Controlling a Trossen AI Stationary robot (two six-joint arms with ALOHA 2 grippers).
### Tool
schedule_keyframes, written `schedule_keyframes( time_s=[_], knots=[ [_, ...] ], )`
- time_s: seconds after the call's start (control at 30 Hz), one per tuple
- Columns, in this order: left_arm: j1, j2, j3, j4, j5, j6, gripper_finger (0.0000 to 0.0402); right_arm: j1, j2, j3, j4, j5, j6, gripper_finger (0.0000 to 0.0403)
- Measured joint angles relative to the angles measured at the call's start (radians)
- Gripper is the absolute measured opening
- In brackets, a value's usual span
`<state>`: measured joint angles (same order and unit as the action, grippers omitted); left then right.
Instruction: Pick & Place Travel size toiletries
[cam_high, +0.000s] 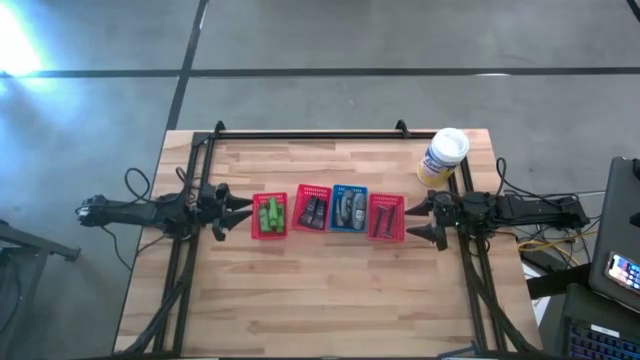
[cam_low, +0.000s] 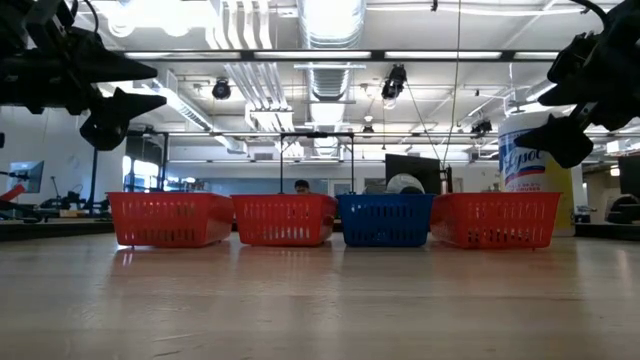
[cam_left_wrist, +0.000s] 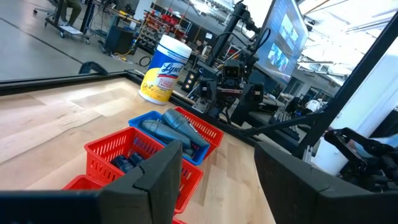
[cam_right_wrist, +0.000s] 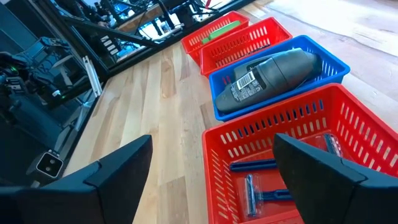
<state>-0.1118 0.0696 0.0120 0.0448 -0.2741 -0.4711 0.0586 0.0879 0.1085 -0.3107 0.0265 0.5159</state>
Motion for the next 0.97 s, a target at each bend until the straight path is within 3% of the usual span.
schedule_keyframes(
  time_s=[0.97],
  knots=[
    [0.0, 0.0, 0.0, 0.0, 0.0, 0.0, 0.0207, 0.0, 0.0, 0.0, 0.0, 0.0, 0.0, 0.0244]
  ],
)
